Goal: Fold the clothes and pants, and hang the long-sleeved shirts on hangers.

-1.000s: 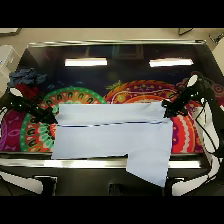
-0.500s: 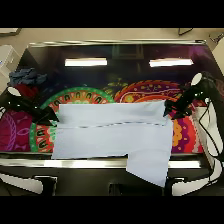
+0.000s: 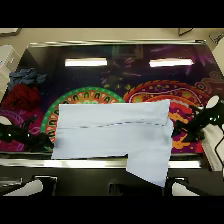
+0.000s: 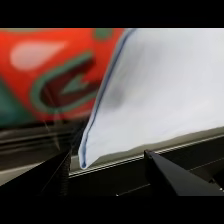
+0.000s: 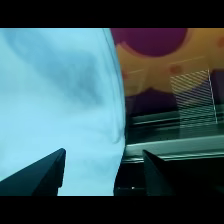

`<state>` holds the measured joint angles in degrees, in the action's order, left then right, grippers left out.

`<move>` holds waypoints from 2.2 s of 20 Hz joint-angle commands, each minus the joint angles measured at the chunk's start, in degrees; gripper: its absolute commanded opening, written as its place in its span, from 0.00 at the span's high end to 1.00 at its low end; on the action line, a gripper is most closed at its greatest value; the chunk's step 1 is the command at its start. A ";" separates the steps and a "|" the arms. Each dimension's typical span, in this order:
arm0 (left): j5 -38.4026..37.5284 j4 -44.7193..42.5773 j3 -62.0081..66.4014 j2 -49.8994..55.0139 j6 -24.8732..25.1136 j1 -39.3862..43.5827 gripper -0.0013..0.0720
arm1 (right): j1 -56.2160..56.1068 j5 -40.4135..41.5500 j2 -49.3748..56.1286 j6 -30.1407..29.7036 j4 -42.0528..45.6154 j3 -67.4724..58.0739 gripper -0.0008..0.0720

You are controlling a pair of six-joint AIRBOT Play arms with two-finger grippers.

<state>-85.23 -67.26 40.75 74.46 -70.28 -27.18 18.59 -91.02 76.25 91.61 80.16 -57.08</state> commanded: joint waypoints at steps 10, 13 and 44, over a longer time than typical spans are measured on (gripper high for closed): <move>6.27 3.89 -11.15 -3.93 4.28 -2.38 0.48 | 0.50 2.93 -6.91 -2.82 -0.17 11.41 0.22; 6.27 4.70 -12.96 -3.93 4.35 -2.38 0.59 | 0.50 2.97 -6.91 -2.97 -0.15 11.39 0.22; 0.33 6.82 -2.58 -3.98 1.92 -2.05 0.94 | 0.48 5.57 -8.48 -3.78 -11.06 10.16 0.94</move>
<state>-83.00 -62.04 33.06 70.37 -65.87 -29.54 19.07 -85.10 67.79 85.97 70.87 -38.41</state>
